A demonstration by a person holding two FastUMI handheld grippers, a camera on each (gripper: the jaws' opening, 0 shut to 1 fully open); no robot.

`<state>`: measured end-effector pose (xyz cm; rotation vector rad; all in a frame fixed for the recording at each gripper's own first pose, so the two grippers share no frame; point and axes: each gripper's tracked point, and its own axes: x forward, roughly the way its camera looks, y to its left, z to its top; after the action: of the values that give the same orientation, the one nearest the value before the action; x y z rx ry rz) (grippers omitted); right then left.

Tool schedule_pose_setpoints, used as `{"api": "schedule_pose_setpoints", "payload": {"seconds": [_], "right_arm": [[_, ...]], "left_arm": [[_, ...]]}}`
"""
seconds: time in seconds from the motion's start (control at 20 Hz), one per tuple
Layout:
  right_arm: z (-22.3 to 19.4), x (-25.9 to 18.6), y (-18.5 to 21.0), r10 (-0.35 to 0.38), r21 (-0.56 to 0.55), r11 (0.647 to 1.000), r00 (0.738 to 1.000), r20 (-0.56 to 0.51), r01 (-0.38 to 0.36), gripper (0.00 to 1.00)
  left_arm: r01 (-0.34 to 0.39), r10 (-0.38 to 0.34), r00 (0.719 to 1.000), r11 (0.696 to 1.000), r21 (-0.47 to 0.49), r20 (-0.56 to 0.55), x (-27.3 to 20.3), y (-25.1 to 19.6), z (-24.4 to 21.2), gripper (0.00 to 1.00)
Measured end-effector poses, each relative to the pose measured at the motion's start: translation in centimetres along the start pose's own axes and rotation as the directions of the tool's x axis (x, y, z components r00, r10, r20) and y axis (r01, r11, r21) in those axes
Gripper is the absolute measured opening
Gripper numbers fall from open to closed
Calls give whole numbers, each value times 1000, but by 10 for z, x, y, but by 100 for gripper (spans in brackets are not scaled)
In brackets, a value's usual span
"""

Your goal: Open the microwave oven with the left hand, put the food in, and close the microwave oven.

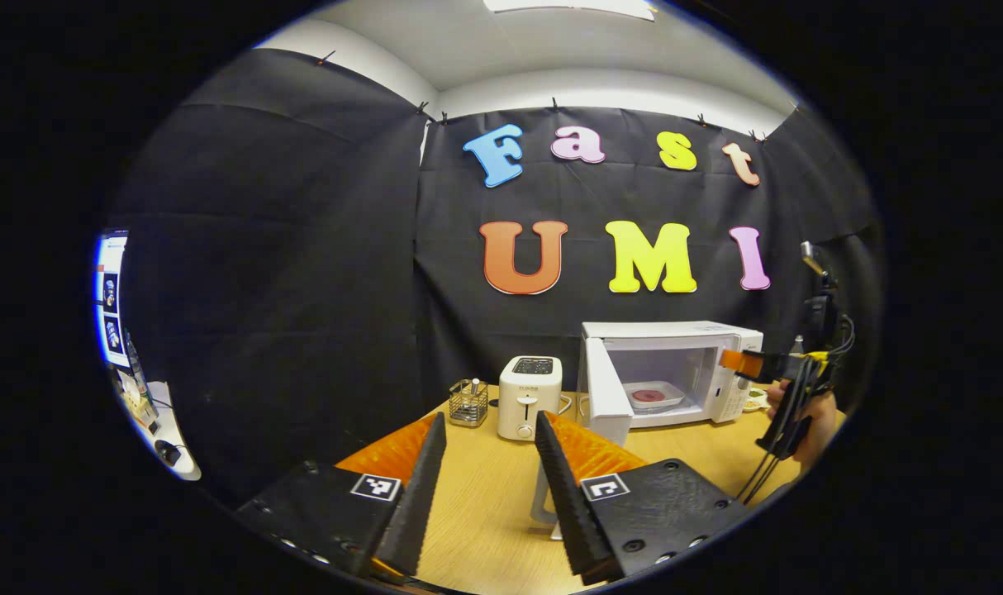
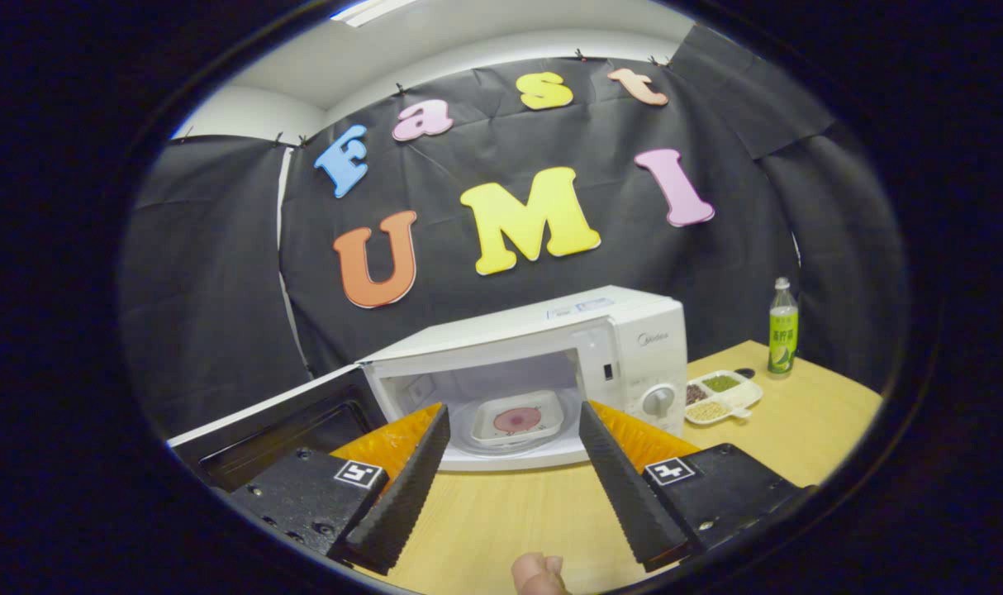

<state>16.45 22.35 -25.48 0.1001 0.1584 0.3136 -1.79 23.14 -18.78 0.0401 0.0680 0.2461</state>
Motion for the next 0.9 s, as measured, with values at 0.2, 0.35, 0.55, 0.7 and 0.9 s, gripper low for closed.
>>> {"api": "schedule_pose_setpoints", "payload": {"seconds": [0.2,0.35,0.55,0.7,0.9], "right_arm": [[20,-53,-24,8,-112,994,999,33,-5,91],[40,-94,-40,5,-136,991,996,90,7,91],[70,-139,-45,65,-142,989,991,118,-48,100],[84,-160,-54,72,-120,991,989,125,-57,90],[87,-174,-75,29,-109,994,994,110,-17,91]], "left_arm": [[69,-69,998,997,20,-14,17,-7,-18,27],[94,-92,995,995,44,-36,36,-10,-40,4],[174,-173,983,985,14,-57,48,-25,-60,1],[202,-203,977,979,-22,-60,47,-27,-62,1],[242,-247,966,968,-70,-74,49,-35,-71,1]]}}
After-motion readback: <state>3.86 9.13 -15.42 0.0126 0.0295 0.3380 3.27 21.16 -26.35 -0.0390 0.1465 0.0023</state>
